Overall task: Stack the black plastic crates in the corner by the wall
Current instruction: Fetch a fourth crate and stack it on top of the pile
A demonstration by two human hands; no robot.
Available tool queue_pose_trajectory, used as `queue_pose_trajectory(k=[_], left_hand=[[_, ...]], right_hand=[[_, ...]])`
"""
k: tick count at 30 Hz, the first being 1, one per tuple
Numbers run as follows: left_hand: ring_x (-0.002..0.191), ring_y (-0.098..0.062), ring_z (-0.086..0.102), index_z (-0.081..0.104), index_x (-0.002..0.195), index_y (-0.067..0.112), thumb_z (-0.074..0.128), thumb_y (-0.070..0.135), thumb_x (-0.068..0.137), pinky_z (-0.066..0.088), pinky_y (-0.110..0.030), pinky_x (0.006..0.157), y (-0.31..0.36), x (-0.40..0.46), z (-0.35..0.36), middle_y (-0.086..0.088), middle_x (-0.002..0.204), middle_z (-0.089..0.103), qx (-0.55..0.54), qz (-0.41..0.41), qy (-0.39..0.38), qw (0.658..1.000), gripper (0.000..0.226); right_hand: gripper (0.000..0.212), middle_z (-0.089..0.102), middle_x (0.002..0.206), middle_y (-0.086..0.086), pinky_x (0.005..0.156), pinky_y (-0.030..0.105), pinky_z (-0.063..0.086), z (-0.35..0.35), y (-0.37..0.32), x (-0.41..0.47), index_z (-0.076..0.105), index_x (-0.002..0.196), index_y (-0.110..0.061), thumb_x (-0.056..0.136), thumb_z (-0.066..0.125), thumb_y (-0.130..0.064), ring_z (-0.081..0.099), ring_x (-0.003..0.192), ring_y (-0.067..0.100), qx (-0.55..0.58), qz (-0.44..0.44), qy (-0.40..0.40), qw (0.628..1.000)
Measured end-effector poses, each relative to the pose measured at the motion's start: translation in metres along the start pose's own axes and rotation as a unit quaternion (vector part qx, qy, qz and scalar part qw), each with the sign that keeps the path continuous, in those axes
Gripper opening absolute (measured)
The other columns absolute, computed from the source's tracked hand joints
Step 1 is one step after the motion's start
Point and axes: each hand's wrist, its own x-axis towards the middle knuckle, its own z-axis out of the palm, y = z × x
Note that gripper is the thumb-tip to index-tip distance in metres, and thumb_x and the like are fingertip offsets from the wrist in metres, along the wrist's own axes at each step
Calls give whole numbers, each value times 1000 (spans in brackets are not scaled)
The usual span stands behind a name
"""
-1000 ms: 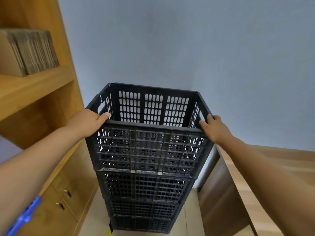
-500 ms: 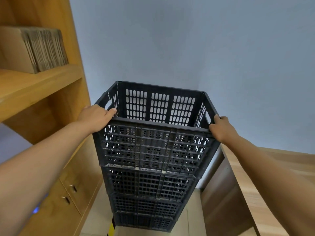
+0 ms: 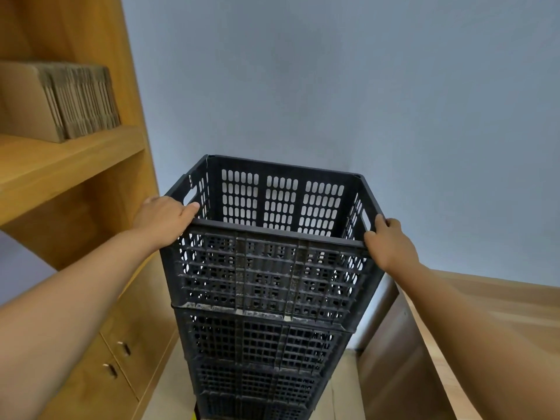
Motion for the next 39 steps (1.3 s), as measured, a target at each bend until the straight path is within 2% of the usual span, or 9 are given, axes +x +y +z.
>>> queue_pose_trajectory(k=[5,8,13,16,22,28,33,36,39], left_hand=[[86,-17,57,69,81,22,2,51,91,30,-40,104,4,-8,-7,3,79,61,1,1,-14,1000,74],[108,-20,55,70,92,29,1,52,92,22,-43,110,8,-9,-15,-2,100,67,14,-13,-42,999,73],[145,-18,17,37,140,35,-5,76,77,-3,-52,116,44,-17,-25,5,145,45,37,41,-64,996,87],[147,-18,4,18,148,32,11,77,81,-7,-54,116,99,-16,-26,3,155,27,16,111,-59,992,81],[147,-17,-2,14,149,30,24,77,79,-6,-56,115,153,-7,-13,2,157,21,28,162,-26,986,85],[147,-18,-3,17,148,28,6,67,84,-7,-56,116,154,-7,-13,1,155,28,35,156,8,987,77],[146,-17,-11,9,149,31,-2,64,86,-14,-54,114,140,-14,-19,2,158,16,43,181,0,983,72],[142,-14,-19,5,149,32,-24,70,72,-27,-48,109,96,-11,-18,4,159,7,48,122,-6,991,91],[140,-11,-21,6,150,33,-26,74,67,-39,-35,95,45,-10,-19,4,160,5,41,51,-24,998,97]], right_hand=[[27,40,134,17,76,39,44,2,3,-1,45,106,-14,92,29,-32,54,88,34,-10,-12,16,1000],[37,40,135,15,78,39,42,1,-2,-2,46,119,-19,94,26,-38,56,97,36,-15,-9,19,1000],[57,41,141,15,105,48,32,-5,-9,-6,30,142,-19,93,20,-46,39,127,34,-153,-12,50,987],[67,30,152,11,115,52,11,-3,-30,-12,22,148,-20,92,16,-57,23,141,31,-207,-87,57,973],[90,27,155,7,115,52,7,23,-67,-23,19,149,-30,75,-10,-71,20,144,29,-160,-143,2,977],[71,47,143,6,111,46,24,26,-63,-19,34,143,-27,90,8,-64,36,135,27,-164,-155,35,974],[87,40,148,6,114,47,19,21,-56,-24,26,147,-27,80,-9,-71,32,138,27,-164,-181,28,969],[100,28,155,5,117,48,7,9,-34,-21,20,149,-30,68,-21,-72,19,144,25,-182,-176,30,967],[106,31,154,5,118,47,8,-1,-4,-12,24,148,-30,67,-26,-76,21,143,25,-195,-144,39,969]])
